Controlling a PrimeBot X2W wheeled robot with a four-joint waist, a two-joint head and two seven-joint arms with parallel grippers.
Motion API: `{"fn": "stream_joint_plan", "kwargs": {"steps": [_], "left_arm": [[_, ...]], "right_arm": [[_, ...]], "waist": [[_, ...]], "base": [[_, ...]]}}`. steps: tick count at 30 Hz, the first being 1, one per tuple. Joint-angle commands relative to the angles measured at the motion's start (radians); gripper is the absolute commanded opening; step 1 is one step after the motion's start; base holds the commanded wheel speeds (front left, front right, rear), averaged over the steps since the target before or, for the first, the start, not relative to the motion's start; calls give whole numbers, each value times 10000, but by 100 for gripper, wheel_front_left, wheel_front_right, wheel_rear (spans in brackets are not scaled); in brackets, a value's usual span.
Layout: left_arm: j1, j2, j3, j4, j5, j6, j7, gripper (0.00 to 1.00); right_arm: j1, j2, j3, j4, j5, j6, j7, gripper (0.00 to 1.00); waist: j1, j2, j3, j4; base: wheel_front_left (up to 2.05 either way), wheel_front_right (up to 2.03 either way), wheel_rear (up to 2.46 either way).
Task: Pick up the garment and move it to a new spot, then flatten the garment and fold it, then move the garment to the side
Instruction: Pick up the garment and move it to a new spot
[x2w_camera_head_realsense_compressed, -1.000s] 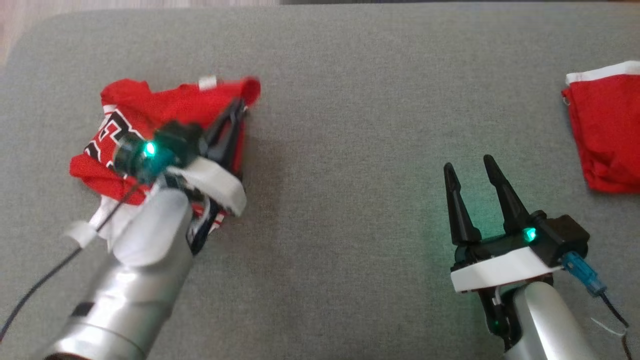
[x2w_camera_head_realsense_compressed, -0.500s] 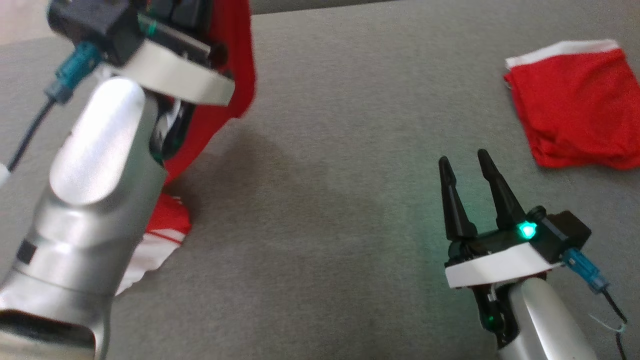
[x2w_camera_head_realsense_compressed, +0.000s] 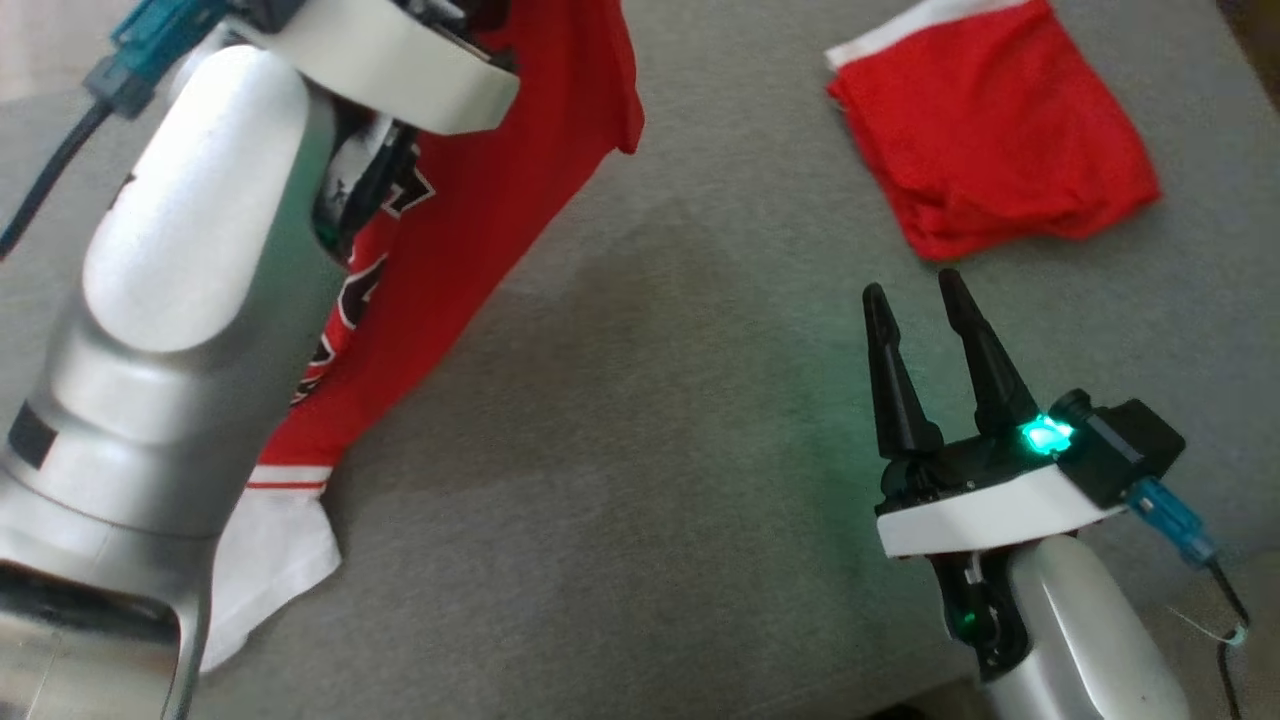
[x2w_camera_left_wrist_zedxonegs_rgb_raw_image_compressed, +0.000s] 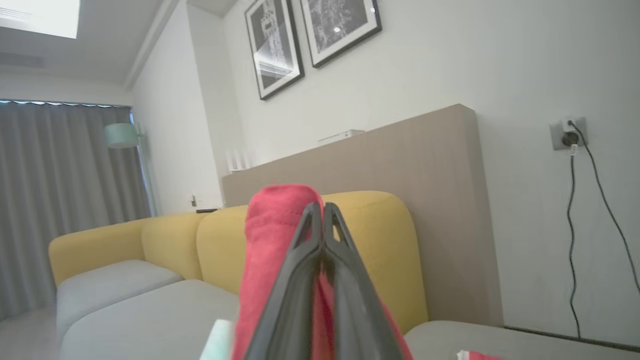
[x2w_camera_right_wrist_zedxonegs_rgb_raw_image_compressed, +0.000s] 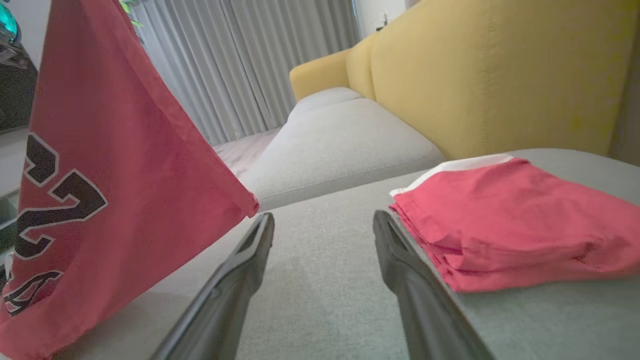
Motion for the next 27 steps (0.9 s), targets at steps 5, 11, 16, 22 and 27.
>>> {"fn": "stream_joint_plan", "kwargs": {"steps": [5,11,16,22,27], "left_arm": [[-841,509,-171,410,351,-62,203,0],[-1700,1194,-258,2699,1037,24,-38,0],[-2562,1715,-391,4627,1669,218,-301,0],[-3242,1735,-315,6321,1785,579,-700,100],[-3417,1376,-313,7190,1682,696,-1074,100]], "right_arm": [[-382,-24,486,-451,241,67,-107,100],[-510,-24,977,-602,431,67,-107,100],[-578,-24,1448,-711,568,67,-107,100],[-543,-24,1735,-780,624,67,-107,100],[-535,-24,1632,-756,547,67,-107,100]], "waist": [[-1,0,460,-921],[-1,0,939,-1549],[-1,0,1317,-2002],[-1,0,1590,-2182],[-1,0,1597,-1944]], "base": [[0,0,0],[0,0,0],[0,0,0],[0,0,0],[0,0,0]]}}
